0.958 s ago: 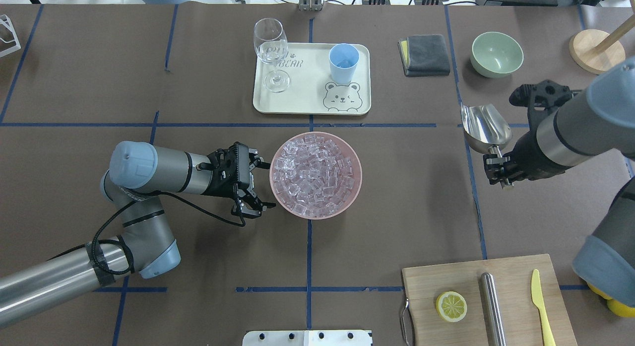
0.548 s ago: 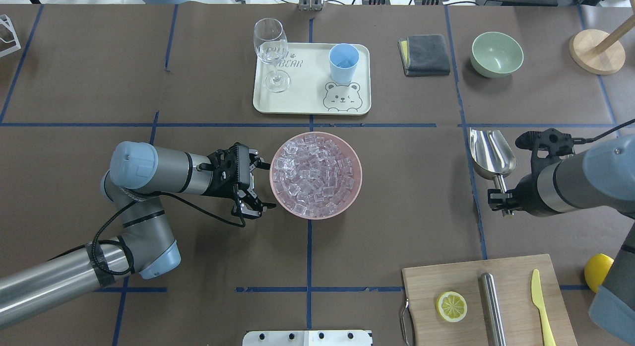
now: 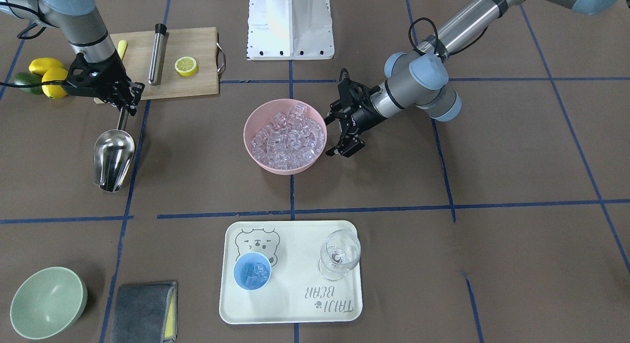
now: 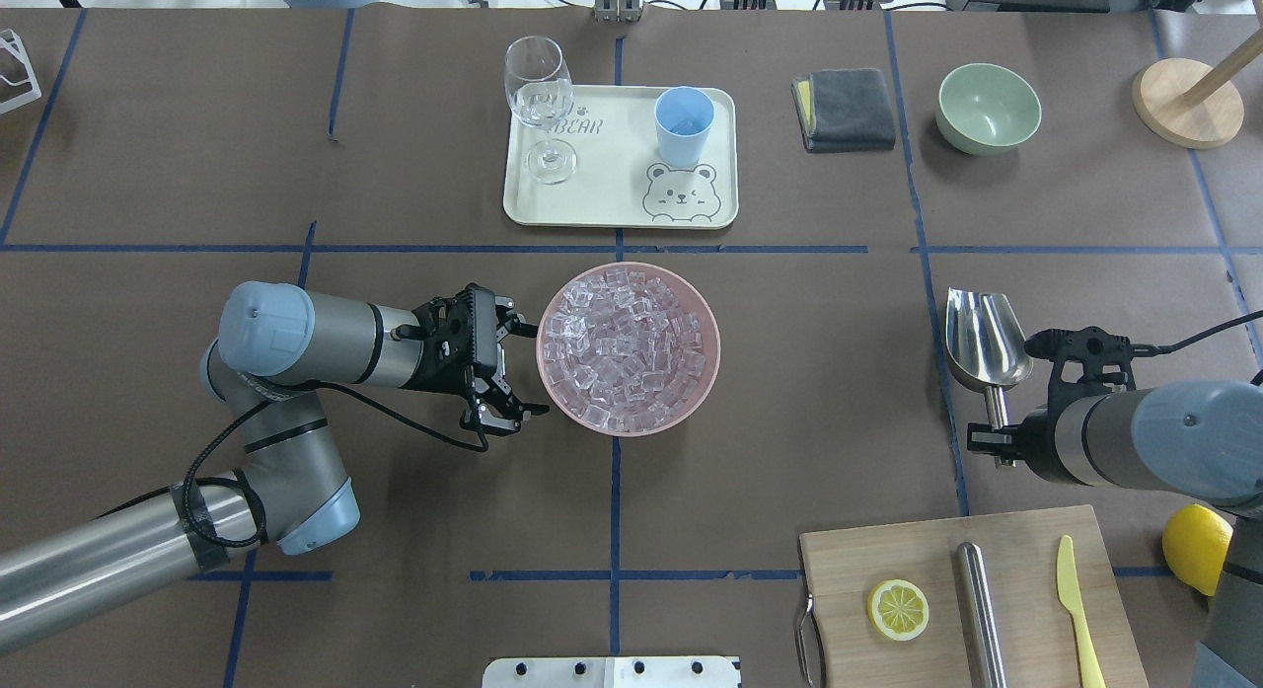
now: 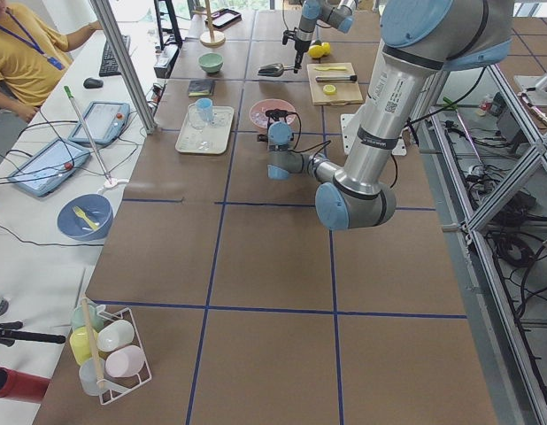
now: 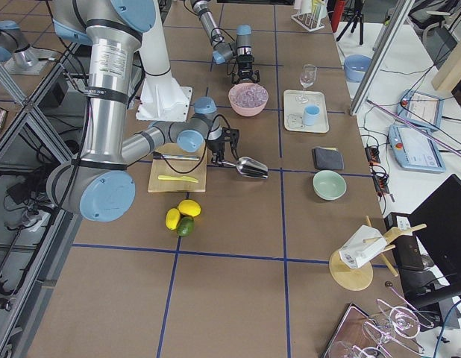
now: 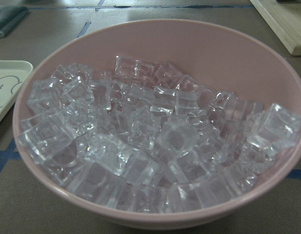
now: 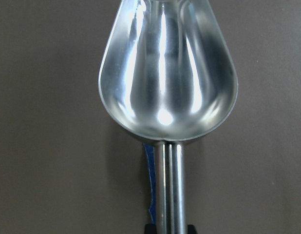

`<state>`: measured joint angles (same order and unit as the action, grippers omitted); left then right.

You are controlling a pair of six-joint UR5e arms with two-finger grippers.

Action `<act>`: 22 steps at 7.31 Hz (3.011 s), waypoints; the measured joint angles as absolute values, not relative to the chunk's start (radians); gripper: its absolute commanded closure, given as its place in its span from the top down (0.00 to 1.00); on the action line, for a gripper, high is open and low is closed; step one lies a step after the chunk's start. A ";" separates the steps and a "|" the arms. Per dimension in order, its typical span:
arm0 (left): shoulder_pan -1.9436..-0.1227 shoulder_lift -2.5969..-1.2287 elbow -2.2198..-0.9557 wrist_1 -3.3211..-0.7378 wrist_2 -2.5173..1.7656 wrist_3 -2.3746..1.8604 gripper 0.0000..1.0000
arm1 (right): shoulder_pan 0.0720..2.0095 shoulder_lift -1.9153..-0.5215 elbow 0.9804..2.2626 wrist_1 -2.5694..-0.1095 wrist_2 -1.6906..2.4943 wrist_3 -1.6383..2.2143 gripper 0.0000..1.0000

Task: Put ice in cup with scoop

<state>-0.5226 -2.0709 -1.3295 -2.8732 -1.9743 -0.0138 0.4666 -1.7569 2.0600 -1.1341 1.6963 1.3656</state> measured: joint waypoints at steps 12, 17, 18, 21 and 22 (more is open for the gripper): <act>-0.520 -2.065 -1.342 -2.873 -1.976 -0.015 1.00 | 0.695 -1.759 2.044 -1.135 1.920 1.038 1.00; -0.580 -2.002 -1.401 -2.858 -2.050 -0.013 1.00 | 1.313 -1.816 2.037 -1.517 2.235 0.046 1.00; -0.618 -1.988 -1.403 -2.854 -2.083 -0.015 1.00 | 1.415 -1.854 2.040 -1.583 2.256 -0.112 1.00; -0.757 -1.926 -1.413 -2.789 -2.111 -0.017 1.00 | 1.533 -1.920 2.029 -1.682 2.307 -0.221 1.00; -0.790 -1.921 -1.428 -2.699 -2.115 -0.017 1.00 | 1.545 -1.922 2.016 -1.690 2.319 -0.214 1.00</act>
<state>-0.7895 -1.9207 -1.4279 -2.6992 -2.1151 -0.0171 1.5447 -1.9222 2.0156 -1.6901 2.3191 -0.2136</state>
